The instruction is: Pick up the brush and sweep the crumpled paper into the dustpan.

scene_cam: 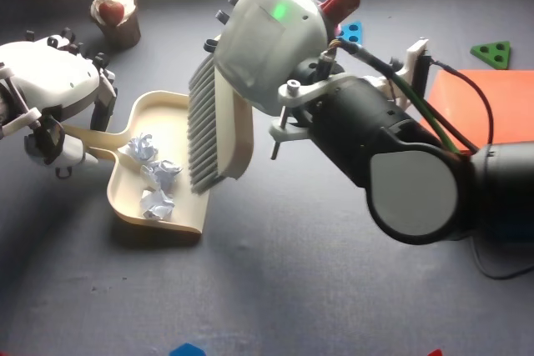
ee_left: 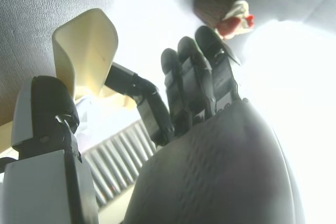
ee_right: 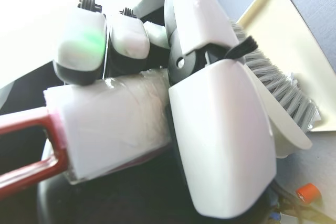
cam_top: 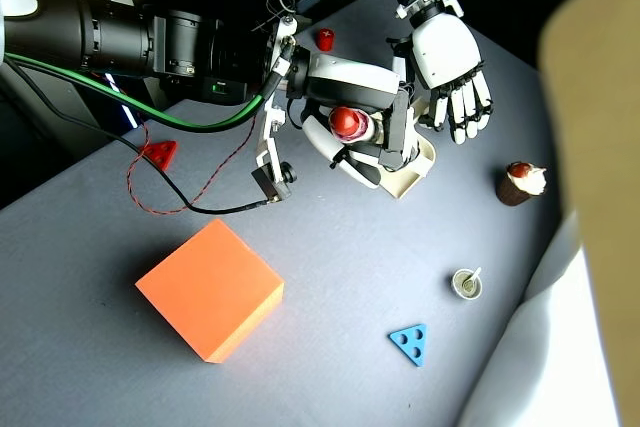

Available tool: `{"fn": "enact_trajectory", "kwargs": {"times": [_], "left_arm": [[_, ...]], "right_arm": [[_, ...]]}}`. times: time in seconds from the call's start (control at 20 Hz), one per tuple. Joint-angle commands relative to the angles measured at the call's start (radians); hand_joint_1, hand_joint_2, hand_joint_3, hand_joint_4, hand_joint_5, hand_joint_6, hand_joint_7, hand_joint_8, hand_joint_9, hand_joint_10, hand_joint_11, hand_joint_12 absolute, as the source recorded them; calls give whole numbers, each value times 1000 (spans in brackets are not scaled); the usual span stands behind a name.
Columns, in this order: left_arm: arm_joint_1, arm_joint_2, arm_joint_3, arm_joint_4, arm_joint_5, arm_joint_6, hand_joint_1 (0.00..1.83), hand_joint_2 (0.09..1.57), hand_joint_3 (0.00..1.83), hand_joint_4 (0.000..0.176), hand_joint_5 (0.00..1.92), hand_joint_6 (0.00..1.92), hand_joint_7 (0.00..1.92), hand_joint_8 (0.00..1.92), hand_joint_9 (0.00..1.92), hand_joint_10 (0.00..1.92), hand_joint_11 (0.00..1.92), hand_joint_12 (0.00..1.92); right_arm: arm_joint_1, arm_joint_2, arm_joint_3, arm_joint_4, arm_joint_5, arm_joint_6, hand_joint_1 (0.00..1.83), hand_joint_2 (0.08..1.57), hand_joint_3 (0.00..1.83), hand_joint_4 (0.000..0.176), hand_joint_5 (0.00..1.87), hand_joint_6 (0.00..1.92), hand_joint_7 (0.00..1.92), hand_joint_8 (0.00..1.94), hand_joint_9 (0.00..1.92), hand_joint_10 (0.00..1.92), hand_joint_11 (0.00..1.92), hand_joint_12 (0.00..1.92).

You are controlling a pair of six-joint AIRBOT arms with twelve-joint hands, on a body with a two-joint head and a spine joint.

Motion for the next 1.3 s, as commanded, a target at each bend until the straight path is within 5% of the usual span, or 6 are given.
{"fn": "enact_trajectory", "kwargs": {"times": [0.0,0.45,0.65,0.8,0.9,1.25], "left_arm": [[-11,-4,0,18,-92,4,1074,1128,0,1,960,1016,383,3,282,2,0,673],[-11,1,-4,15,-94,4,1060,1128,0,36,960,1017,368,5,261,6,0,658],[-11,2,-5,15,-96,4,1103,1113,0,0,991,961,371,4,276,6,0,696],[-11,3,-5,15,-97,4,1025,1145,2,89,915,1080,330,1,233,4,0,615],[-11,5,-5,14,-98,4,970,1066,0,44,812,184,297,4,227,1,0,662],[-13,11,-5,14,-102,4,893,949,0,110,476,0,309,0,286,4,0,746]], "right_arm": [[-7,17,-13,-78,-74,-18,1393,1195,0,0,896,1921,1097,1941,1308,1921,1447,1921],[-65,136,-126,-78,-85,-38,1396,1207,2,0,876,1921,1042,1941,1273,1921,1433,1921],[-74,175,-180,-55,-72,-94,1395,1208,0,0,876,1921,1052,1941,1283,1921,1431,1921],[-90,202,-227,-7,-64,-178,1382,1208,0,0,843,1921,1050,1941,1285,1921,1437,1921],[-99,226,-261,25,-57,-216,1383,1208,0,0,870,1921,1066,1941,1290,1921,1437,1921],[-117,276,-353,93,-63,-393,1372,1216,0,0,807,1919,1051,1941,1276,1921,1434,1921]]}}
